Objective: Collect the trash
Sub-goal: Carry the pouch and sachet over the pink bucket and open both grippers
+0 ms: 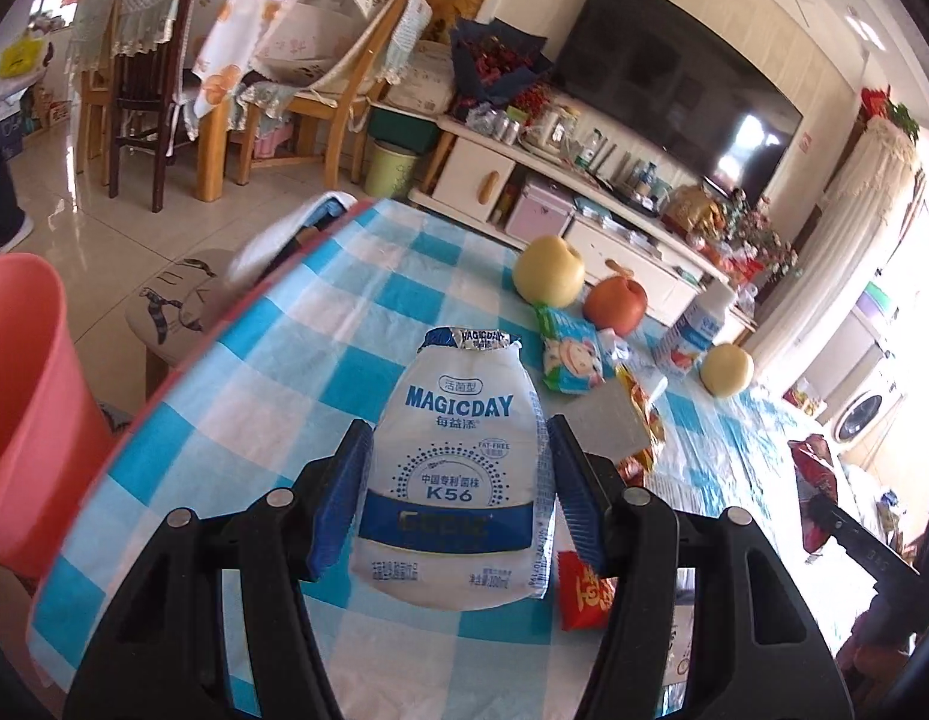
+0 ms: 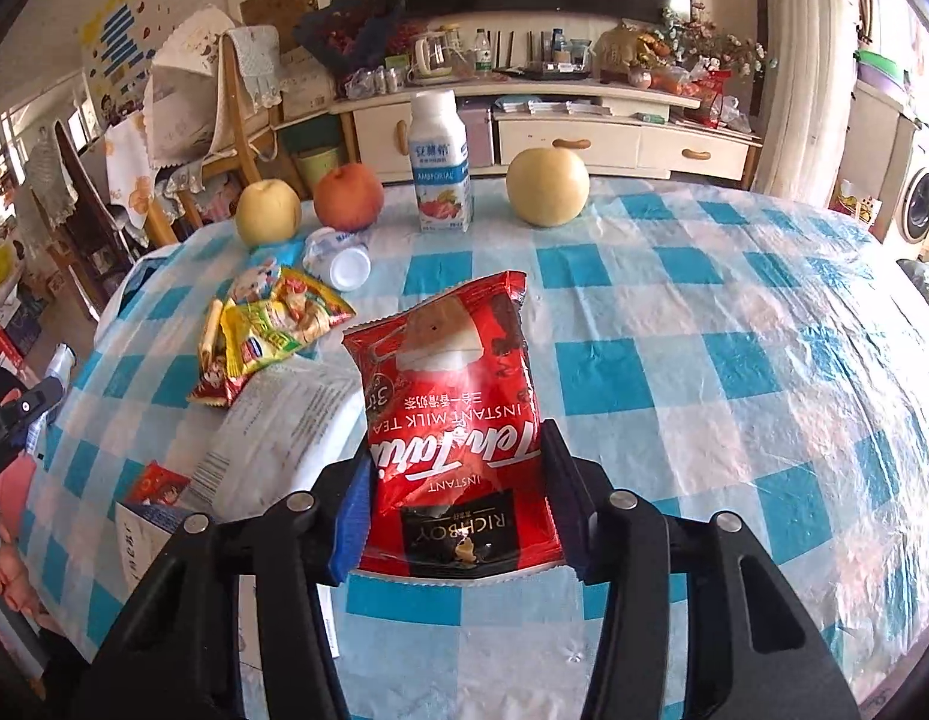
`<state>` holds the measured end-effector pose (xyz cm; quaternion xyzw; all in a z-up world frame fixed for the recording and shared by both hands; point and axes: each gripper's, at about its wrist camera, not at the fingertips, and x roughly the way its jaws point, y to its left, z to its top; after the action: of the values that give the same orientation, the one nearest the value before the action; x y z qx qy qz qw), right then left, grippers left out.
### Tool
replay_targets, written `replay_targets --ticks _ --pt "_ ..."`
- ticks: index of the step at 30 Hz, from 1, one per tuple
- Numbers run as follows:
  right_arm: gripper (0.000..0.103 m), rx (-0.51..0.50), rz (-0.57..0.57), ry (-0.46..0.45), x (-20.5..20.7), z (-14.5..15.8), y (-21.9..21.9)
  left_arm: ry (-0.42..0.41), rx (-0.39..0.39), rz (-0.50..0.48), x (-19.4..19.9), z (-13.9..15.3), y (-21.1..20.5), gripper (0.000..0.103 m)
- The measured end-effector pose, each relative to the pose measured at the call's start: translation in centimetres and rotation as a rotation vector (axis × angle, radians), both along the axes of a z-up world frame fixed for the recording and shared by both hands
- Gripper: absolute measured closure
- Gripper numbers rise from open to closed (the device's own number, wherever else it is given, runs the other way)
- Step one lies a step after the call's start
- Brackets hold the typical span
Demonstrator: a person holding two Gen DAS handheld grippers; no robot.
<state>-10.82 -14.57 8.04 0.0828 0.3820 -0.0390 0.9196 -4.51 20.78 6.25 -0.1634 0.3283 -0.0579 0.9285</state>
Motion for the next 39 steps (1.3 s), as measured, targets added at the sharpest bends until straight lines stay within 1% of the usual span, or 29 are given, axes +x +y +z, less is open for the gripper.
replay_targets --ticks 3,5,9,14,17,19,22,24,29,33,36,37,39 --pt "0.051 0.015 0.002 -0.048 -0.1 1.8 1.0 -0.03 0.023 0.064 -0.3 0.9 1.2 0.043" --pt "0.051 0.032 0.025 -0.074 -0.1 3.0 2.4 -0.045 0.029 0.121 -0.6 1.4 2.5 0.043" --pt "0.051 0.09 0.118 -0.105 0.7 4.9 6.3 -0.068 0.044 0.241 -1.1 2.1 5.2 0.043" --pt "0.051 0.162 0.296 -0.116 2.1 6.8 13.7 -0.071 0.046 0.43 -1.9 2.7 9.8 0.043" --pt "0.051 0.198 0.411 -0.113 3.2 7.7 18.8 -0.061 0.026 0.559 -2.6 2.8 13.3 0.043" --pt "0.051 0.22 0.483 -0.103 4.0 8.1 22.2 -0.056 0.015 0.628 -3.3 2.8 15.1 0.043" --pt "0.051 0.239 0.585 -0.084 5.1 8.3 27.8 -0.049 -0.016 0.759 -4.6 2.7 18.4 0.043" --pt "0.051 0.243 0.649 -0.072 5.7 8.2 31.3 -0.043 -0.029 0.817 -5.2 2.7 20.1 0.043" --pt "0.051 0.251 0.791 -0.038 6.8 7.5 39.5 0.004 -0.074 0.909 -5.9 1.9 23.5 0.043" --pt "0.051 0.262 0.858 0.0 7.4 6.4 44.5 0.025 -0.104 0.968 -6.5 1.4 25.5 0.043" --pt "0.051 0.262 0.886 0.027 7.8 5.3 47.2 0.04 -0.116 0.984 -6.8 1.1 26.3 0.042" --pt "0.051 0.268 0.892 0.041 8.1 4.9 48.0 0.048 -0.119 0.987 -6.7 1.0 26.5 0.041" --pt "0.051 0.287 0.901 0.065 7.8 3.8 48.2 0.049 -0.116 1.0 -7.1 0.8 26.6 0.036"
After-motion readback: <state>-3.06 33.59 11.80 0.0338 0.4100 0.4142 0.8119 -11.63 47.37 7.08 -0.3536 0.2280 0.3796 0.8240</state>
